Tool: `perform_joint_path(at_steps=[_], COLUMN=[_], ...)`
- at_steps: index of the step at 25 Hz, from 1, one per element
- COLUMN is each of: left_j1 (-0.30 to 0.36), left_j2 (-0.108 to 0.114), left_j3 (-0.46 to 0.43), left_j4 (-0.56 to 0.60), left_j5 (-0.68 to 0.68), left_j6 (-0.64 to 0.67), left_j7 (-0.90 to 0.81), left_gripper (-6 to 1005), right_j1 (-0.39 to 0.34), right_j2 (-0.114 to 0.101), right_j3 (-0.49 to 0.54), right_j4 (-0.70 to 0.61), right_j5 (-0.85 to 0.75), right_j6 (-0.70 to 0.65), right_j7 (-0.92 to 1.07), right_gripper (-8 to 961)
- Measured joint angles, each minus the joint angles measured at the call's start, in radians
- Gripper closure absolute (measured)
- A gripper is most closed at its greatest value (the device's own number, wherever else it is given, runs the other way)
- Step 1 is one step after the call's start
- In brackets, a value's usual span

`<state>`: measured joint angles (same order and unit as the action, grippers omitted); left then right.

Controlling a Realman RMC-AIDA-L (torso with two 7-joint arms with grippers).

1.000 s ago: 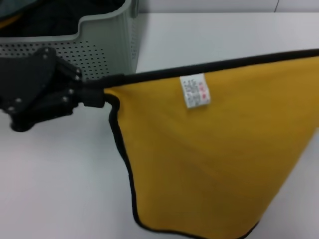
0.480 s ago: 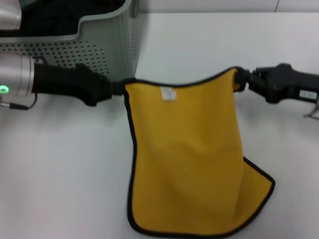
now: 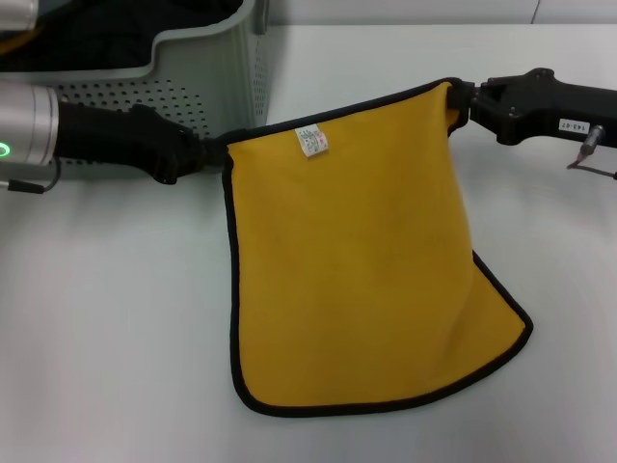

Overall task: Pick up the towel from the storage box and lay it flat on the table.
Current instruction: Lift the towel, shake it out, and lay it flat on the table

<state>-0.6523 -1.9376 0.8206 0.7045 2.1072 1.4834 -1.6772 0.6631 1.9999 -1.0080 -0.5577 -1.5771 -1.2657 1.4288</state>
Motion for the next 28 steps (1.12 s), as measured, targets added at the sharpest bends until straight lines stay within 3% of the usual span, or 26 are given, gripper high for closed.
perform_joint_path(at_steps=[5, 10, 28], left_j1=[0.007, 0.016, 0.021], left_j2=[0.001, -0.005, -0.02], left_j3=[-0.004, -0.006, -0.004], left_j4=[0.002, 0.003, -0.005], left_j5=[-0.006, -0.002, 0.002], left_j6=[0.009, -0.023, -0.126], left_j7=[0.0, 0.0, -0.002], left_gripper=[924, 920, 904], right_j1=[0.016, 0.048, 0.164], right_j2=[-0.002, 0.012, 0.017], right_j3=[-0.004, -0.01, -0.163], right_j4=[0.003, 0.022, 0.075], right_j5=[-0.022, -0.071, -0.077], right_j6=[0.033, 0.101, 0.326], right_j7=[0.005, 0.013, 0.013], right_gripper=[928, 920, 892])
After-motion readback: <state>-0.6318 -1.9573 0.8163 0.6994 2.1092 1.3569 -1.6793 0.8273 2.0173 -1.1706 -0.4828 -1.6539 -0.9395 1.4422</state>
